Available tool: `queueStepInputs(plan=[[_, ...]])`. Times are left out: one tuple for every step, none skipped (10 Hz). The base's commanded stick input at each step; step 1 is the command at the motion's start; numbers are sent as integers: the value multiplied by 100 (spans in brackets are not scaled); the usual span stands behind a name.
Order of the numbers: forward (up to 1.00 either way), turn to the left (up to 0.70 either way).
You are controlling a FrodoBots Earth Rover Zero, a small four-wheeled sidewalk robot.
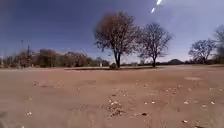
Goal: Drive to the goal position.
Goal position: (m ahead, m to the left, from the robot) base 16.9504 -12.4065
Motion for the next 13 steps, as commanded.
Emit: queueStepInputs(plan=[[100,0],[100,0],[100,0],[100,0],[100,0],[100,0],[100,0],[100,0],[100,0],[100,0],[100,0],[100,0],[100,0]])
